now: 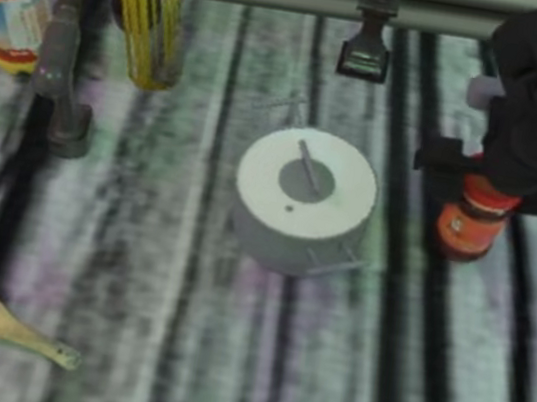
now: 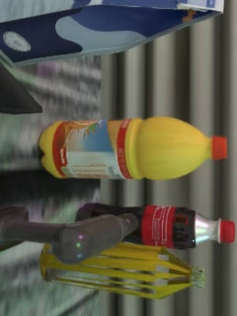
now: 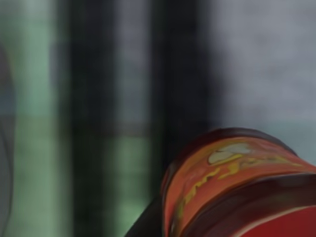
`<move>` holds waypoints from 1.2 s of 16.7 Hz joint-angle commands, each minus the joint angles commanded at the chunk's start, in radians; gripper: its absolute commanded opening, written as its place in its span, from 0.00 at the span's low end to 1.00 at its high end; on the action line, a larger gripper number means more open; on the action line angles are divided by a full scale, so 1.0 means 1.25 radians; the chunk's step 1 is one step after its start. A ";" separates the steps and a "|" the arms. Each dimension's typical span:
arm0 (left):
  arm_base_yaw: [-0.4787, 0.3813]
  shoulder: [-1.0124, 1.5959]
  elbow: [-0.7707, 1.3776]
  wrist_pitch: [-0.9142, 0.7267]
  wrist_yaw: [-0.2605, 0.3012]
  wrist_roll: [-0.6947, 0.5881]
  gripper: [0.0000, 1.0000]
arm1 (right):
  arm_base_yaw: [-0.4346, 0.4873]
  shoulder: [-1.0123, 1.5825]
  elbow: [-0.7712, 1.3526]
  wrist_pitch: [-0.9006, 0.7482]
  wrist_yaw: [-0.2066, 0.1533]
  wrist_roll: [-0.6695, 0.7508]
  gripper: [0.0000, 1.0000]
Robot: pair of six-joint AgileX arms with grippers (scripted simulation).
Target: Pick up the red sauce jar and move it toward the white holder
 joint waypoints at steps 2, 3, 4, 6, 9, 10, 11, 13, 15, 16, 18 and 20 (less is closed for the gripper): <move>0.000 0.000 0.000 0.000 0.000 0.000 1.00 | 0.000 0.007 -0.007 0.014 0.000 0.000 0.00; 0.000 0.000 0.000 0.000 0.000 0.000 1.00 | 0.000 0.007 -0.007 0.014 0.000 0.000 0.00; 0.000 0.000 0.000 0.000 0.000 0.000 1.00 | 0.000 0.007 -0.007 0.014 0.000 0.000 0.00; 0.000 0.000 0.000 0.000 0.000 0.000 1.00 | 0.000 0.007 -0.007 0.014 0.000 0.000 0.08; 0.000 0.000 0.000 0.000 0.000 0.000 1.00 | 0.000 0.007 -0.007 0.014 0.000 0.000 0.30; 0.000 0.000 0.000 0.000 0.000 0.000 1.00 | 0.000 0.007 -0.007 0.014 0.000 0.000 0.38; 0.000 0.000 0.000 0.000 0.000 0.000 1.00 | 0.000 0.007 -0.007 0.014 0.000 0.000 0.45; 0.000 0.000 0.000 0.000 0.000 0.000 1.00 | 0.000 0.007 -0.007 0.014 0.000 0.000 0.60; 0.000 0.000 0.000 0.000 0.000 0.000 1.00 | 0.000 0.007 -0.007 0.014 0.000 0.000 0.75; 0.000 0.000 0.000 0.000 0.000 0.000 1.00 | 0.000 0.007 -0.007 0.014 0.000 0.000 0.83; 0.000 0.000 0.000 0.000 0.000 0.000 1.00 | 0.000 0.007 -0.007 0.014 0.000 0.000 0.98; 0.000 0.000 0.000 0.000 0.000 0.000 1.00 | 0.000 0.007 -0.007 0.014 0.000 0.000 1.00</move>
